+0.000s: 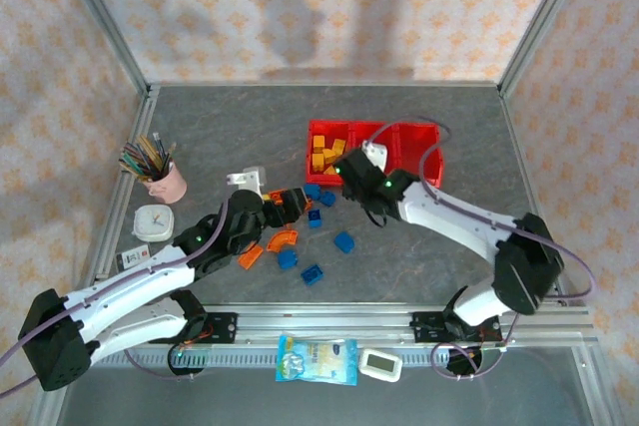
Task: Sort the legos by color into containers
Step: Place the lego in the container.
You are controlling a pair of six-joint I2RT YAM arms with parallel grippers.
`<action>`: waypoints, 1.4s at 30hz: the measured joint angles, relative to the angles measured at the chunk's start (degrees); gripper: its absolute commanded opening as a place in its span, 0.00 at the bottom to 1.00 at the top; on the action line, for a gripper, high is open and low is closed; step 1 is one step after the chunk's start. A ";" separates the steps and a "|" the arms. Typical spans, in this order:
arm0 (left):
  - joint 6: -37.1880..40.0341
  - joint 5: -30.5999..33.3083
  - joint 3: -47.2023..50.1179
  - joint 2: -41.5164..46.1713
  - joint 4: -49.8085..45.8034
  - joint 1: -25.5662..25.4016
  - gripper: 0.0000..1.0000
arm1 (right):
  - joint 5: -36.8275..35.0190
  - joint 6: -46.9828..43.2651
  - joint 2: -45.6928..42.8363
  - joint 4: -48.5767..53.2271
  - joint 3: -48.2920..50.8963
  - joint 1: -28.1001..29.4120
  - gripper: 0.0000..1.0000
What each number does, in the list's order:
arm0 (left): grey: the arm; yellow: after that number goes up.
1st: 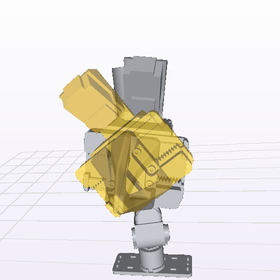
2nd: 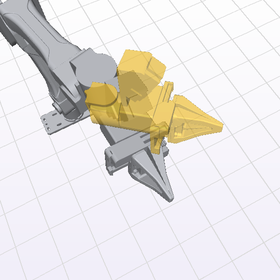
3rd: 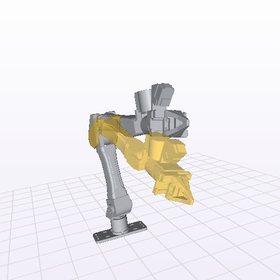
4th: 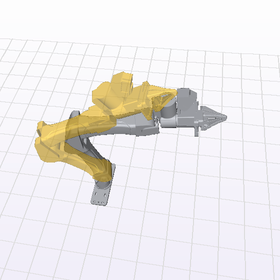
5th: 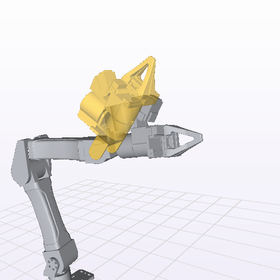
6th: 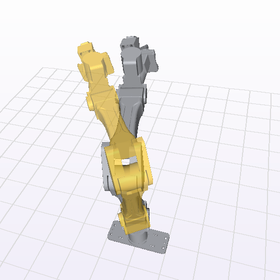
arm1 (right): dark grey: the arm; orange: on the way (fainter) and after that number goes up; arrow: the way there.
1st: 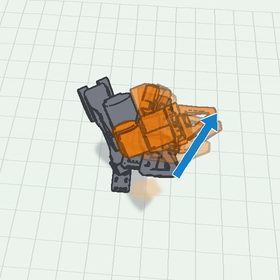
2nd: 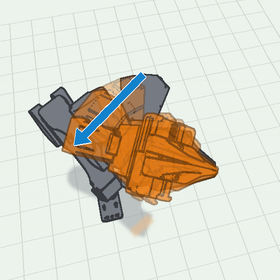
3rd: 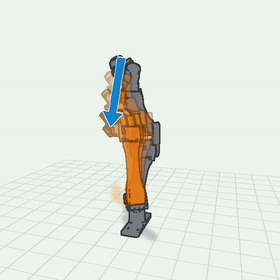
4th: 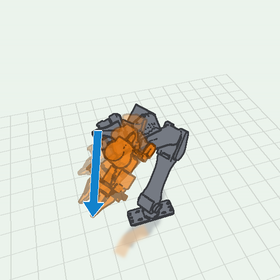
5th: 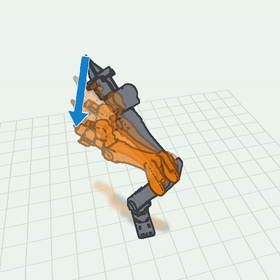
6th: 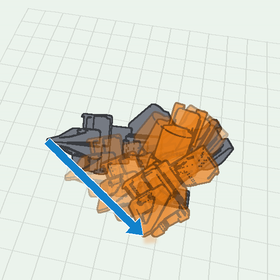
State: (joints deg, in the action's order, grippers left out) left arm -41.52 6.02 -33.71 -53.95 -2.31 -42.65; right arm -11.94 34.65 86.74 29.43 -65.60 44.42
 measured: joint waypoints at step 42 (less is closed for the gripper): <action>0.87 -6.27 -0.52 0.00 -0.13 3.80 0.99 | 5.07 -16.63 4.79 -6.86 -1.40 0.04 0.68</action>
State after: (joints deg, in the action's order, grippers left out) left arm -40.64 -0.25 -34.24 -53.95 -2.44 -38.85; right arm -6.87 18.02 91.53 22.57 -67.00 44.47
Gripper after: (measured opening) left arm 0.992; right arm 0.668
